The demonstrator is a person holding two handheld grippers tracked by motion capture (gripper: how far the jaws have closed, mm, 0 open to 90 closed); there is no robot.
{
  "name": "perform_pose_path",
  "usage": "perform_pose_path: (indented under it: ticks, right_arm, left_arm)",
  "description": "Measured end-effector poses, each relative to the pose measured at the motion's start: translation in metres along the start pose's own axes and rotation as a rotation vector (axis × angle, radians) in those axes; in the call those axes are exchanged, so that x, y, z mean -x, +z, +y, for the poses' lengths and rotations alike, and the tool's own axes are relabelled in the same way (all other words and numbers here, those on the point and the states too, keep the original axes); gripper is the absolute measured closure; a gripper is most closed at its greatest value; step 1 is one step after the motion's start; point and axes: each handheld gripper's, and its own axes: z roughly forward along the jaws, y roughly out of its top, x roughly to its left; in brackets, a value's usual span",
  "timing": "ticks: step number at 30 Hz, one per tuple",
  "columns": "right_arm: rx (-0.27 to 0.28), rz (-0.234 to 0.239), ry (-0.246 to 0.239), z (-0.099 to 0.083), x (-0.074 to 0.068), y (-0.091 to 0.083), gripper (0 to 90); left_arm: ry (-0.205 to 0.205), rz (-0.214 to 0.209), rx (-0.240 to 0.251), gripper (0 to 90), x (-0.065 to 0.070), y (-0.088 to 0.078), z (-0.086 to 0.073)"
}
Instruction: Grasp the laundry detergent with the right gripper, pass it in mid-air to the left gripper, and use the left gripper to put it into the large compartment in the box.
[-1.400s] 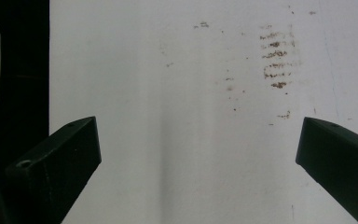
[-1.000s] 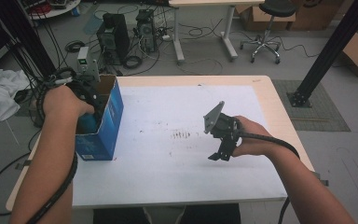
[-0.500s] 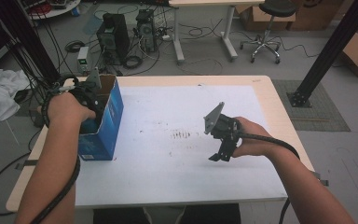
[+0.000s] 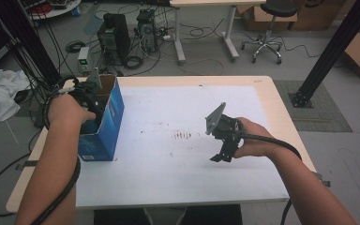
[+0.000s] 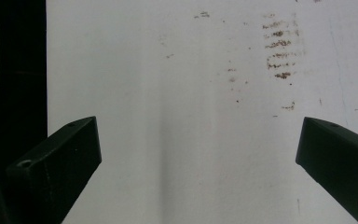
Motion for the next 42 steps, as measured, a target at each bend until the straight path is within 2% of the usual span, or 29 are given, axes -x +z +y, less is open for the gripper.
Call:
perform_pose_path:
  ticks: [11,18,30,33,42]
  right_arm:
    - [0.001,-0.002,-0.004,0.001,0.0,0.0,0.0]
    - [0.004,-0.004,-0.004,0.002,-0.001,0.0,0.0]
    - [0.004,-0.004,-0.011,0.005,-0.001,0.002,0.0]
    - [0.002,-0.004,-0.01,0.005,-0.001,0.002,0.0]
    - [0.002,-0.009,-0.01,0.006,-0.002,0.0,0.0]
  left_arm:
    - [-0.009,0.011,0.004,37.6,-0.001,-0.001,-0.001]
    - [0.0,-0.002,0.021,28.7,0.001,-0.006,-0.004]
    - [0.021,0.019,0.052,25.5,0.003,-0.03,-0.011]
    - [0.015,0.021,0.066,24.4,0.004,-0.037,-0.013]
    - [0.051,0.023,0.091,17.1,0.009,-0.059,-0.018]
